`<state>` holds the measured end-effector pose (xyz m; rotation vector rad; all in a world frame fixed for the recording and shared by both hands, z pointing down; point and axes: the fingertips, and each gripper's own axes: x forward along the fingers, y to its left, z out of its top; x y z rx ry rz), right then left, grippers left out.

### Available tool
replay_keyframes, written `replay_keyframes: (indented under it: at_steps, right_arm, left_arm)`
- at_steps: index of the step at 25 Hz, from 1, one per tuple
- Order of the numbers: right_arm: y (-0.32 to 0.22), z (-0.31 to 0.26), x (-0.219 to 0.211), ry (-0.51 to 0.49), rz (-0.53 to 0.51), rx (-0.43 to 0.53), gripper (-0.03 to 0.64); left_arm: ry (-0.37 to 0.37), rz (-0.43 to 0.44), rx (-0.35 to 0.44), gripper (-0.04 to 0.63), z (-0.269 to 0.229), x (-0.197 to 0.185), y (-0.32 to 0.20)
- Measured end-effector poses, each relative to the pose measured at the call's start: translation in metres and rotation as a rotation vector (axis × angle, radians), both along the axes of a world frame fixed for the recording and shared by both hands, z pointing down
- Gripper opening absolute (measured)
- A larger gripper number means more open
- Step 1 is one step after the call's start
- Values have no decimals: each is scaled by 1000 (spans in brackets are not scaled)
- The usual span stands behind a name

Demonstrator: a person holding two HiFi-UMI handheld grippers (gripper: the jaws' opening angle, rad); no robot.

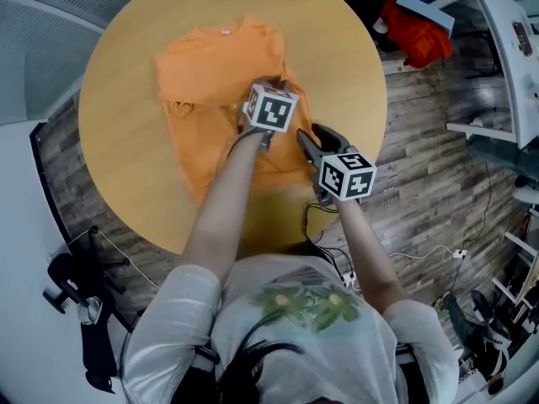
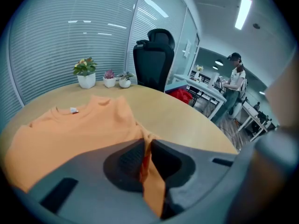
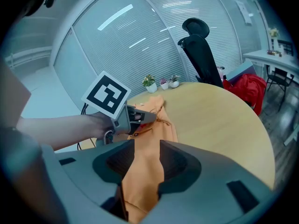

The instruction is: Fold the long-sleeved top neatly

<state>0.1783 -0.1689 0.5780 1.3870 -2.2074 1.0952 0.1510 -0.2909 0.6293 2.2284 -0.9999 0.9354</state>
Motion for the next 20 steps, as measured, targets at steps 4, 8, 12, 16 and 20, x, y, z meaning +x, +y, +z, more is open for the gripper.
replay_keyframes:
  at_steps: [4, 8, 12, 16, 20]
  right_arm:
    - [-1, 0, -1, 1, -2, -3, 178]
    - [1, -1, -4, 6, -7, 1, 179]
    - [5, -8, -9, 9, -12, 12, 179]
    - [14, -19, -13, 15, -24, 31, 179]
    - [28, -31, -17, 29, -33, 50, 179]
  left_arm:
    - [63, 32, -19, 92, -5, 10, 7]
    - [196, 31, -37, 177, -31, 10, 22]
    - [275, -10, -3, 186, -65, -14, 51]
    - [209, -61, 81, 186, -89, -61, 84]
    - [203, -137, 113, 185, -108, -106, 112]
